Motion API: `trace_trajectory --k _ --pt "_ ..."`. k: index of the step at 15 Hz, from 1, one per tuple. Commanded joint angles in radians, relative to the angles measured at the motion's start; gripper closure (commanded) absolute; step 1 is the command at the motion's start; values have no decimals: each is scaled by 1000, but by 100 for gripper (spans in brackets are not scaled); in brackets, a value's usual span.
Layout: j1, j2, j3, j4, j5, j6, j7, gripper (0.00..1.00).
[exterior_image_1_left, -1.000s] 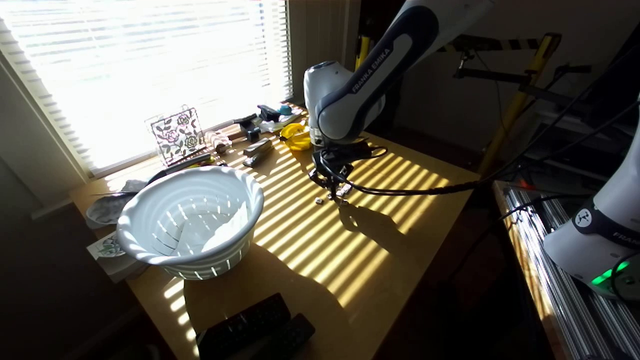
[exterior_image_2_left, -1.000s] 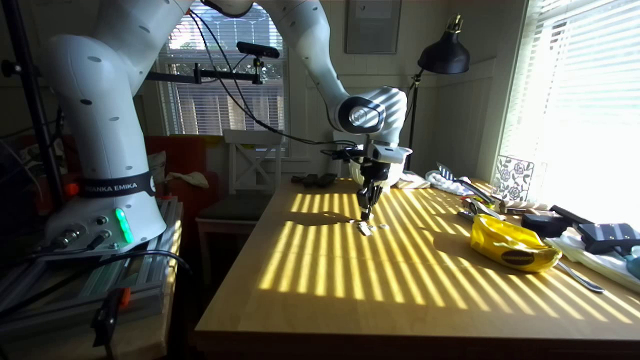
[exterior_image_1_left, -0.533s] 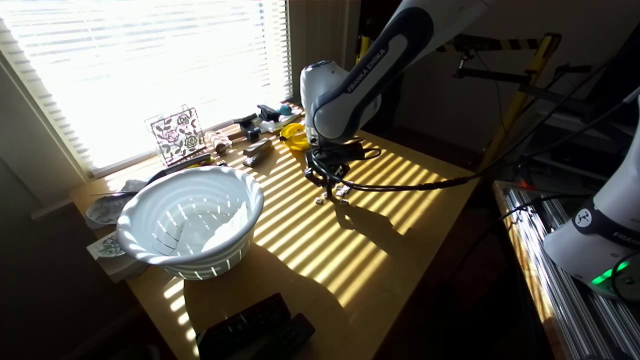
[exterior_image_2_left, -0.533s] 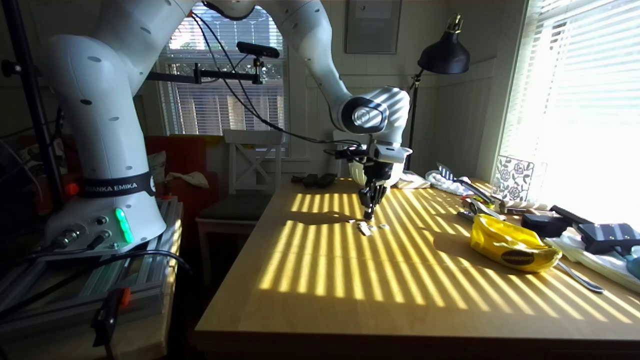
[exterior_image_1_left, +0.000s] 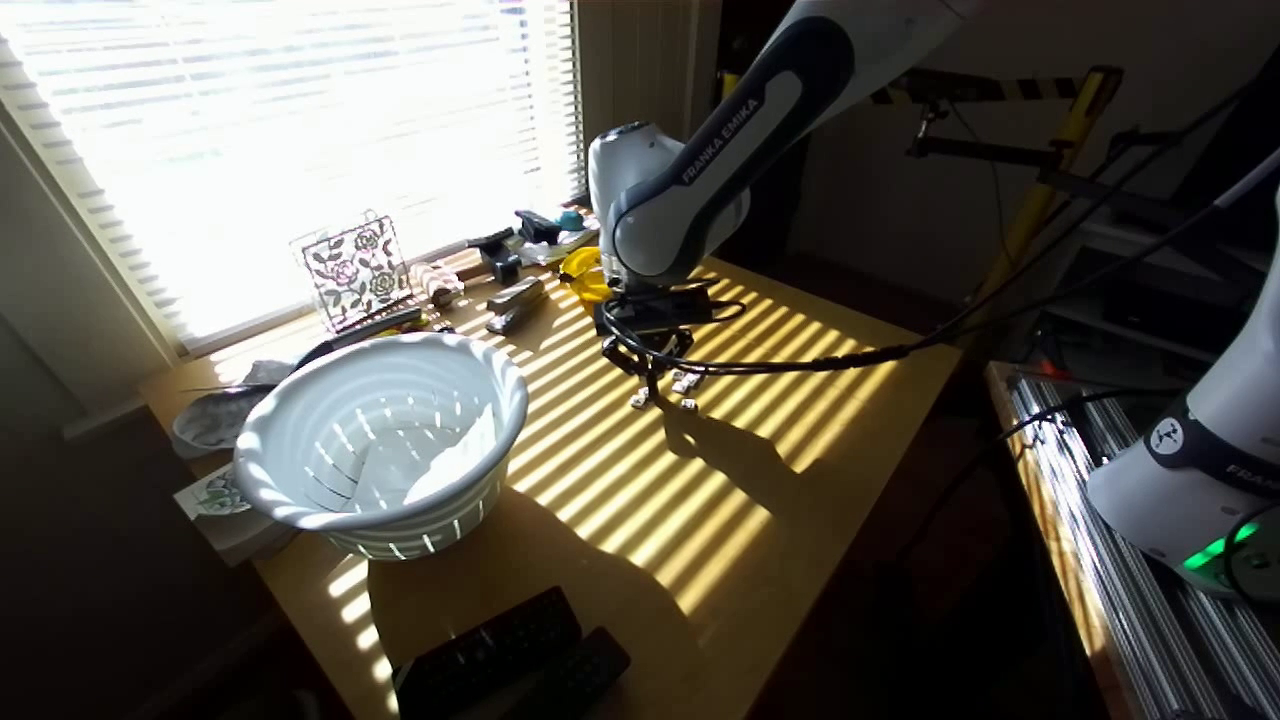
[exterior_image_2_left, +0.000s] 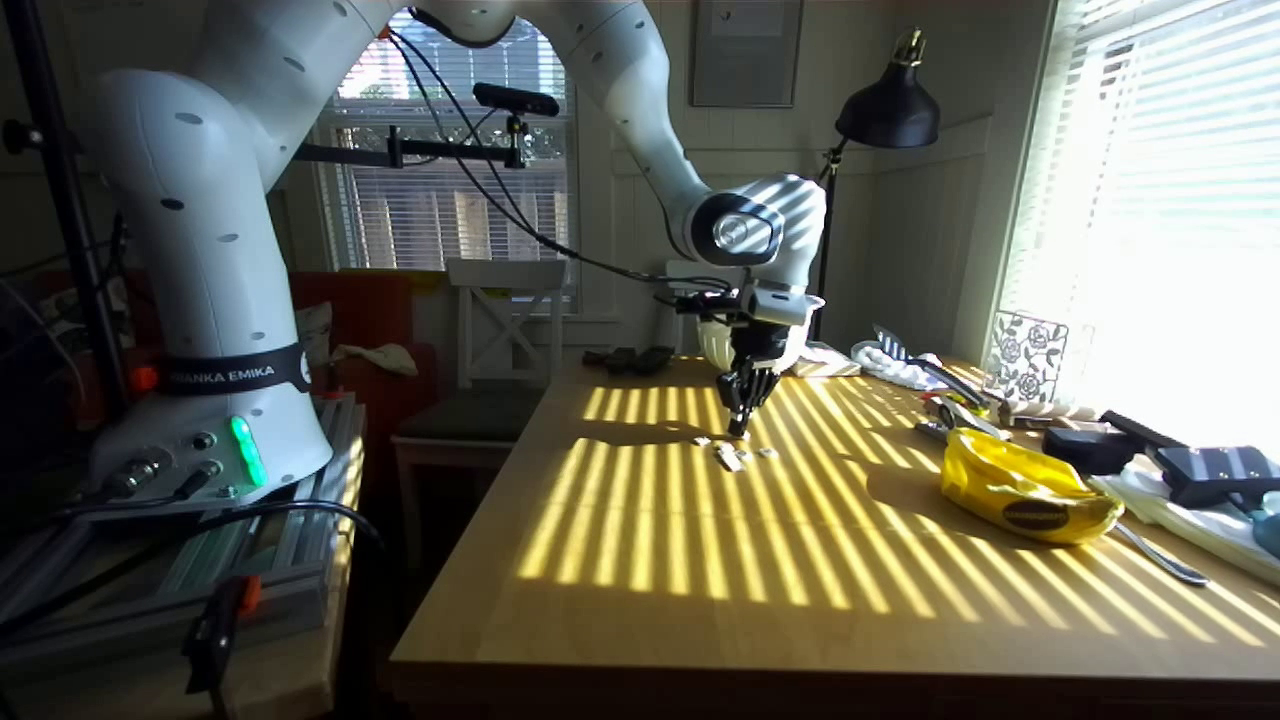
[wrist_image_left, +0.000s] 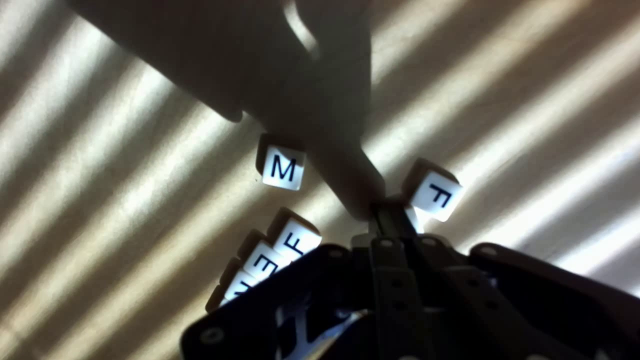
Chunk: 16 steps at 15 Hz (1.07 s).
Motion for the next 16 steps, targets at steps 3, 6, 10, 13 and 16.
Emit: trace_trajectory --k 3,6,10,13,16 --pt "-6 51 11 60 30 -33 84 100" --pt "-8 57 12 71 33 -42 123 100" --pt "-16 65 15 87 43 -65 174 100" --pt "-24 72 19 98 57 -79 208 100" --pt "-36 76 26 108 75 -90 228 100"
